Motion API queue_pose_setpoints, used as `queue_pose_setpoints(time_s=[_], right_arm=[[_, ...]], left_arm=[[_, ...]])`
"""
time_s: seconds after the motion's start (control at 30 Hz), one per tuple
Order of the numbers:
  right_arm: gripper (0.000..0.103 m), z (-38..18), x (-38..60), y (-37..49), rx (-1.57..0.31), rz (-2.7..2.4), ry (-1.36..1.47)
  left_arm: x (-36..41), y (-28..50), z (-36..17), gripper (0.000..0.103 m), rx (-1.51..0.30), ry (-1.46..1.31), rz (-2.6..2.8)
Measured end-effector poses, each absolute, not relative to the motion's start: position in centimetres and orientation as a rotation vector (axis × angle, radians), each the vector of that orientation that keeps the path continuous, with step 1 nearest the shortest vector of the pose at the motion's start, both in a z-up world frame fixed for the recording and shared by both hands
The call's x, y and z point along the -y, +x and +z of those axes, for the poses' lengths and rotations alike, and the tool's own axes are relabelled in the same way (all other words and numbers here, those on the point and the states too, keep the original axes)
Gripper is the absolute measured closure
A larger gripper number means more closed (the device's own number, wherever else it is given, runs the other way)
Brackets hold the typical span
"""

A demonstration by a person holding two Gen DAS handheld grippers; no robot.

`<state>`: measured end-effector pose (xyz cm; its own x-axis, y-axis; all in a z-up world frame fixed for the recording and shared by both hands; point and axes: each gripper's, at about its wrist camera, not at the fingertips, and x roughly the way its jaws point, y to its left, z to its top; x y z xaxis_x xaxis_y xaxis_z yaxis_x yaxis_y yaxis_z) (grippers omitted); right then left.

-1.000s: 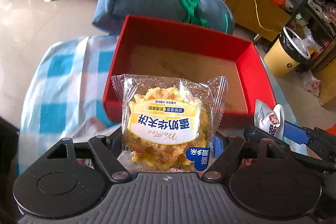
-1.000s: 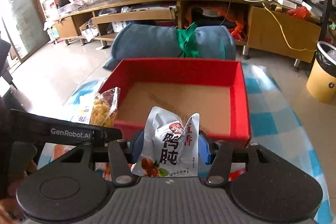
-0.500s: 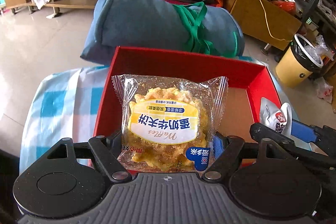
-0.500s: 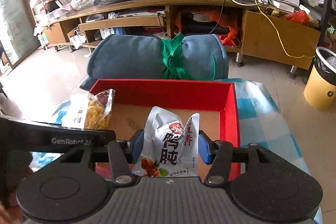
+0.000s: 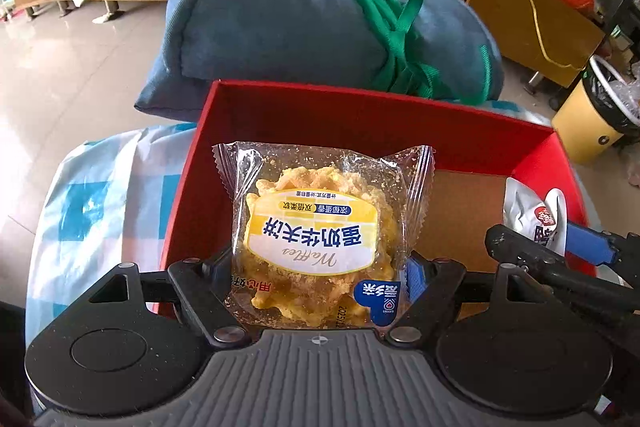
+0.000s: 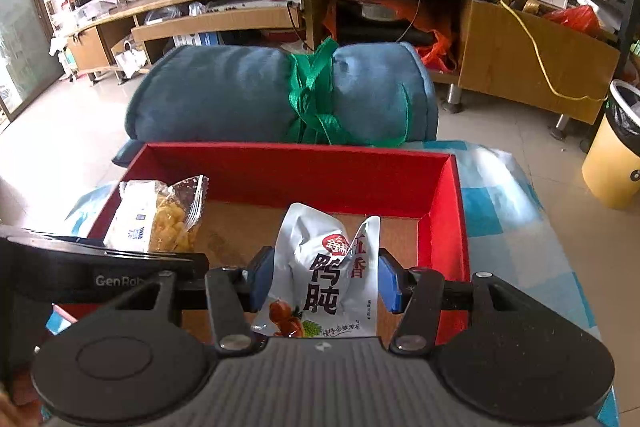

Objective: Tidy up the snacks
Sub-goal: 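Lower both snacks into the red box and open both tools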

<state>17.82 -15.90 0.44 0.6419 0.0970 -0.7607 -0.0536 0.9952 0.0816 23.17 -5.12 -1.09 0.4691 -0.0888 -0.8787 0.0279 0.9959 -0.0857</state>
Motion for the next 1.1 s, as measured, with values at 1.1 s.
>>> queue_pose_setpoints(time_s=[1.1], right_arm=[[0.049, -0.7, 16.2, 18.8, -0.868, 0.076, 0.003]], left_arm=[[5.5, 23.8, -1.8, 0.013, -1.081, -0.009, -0.036]])
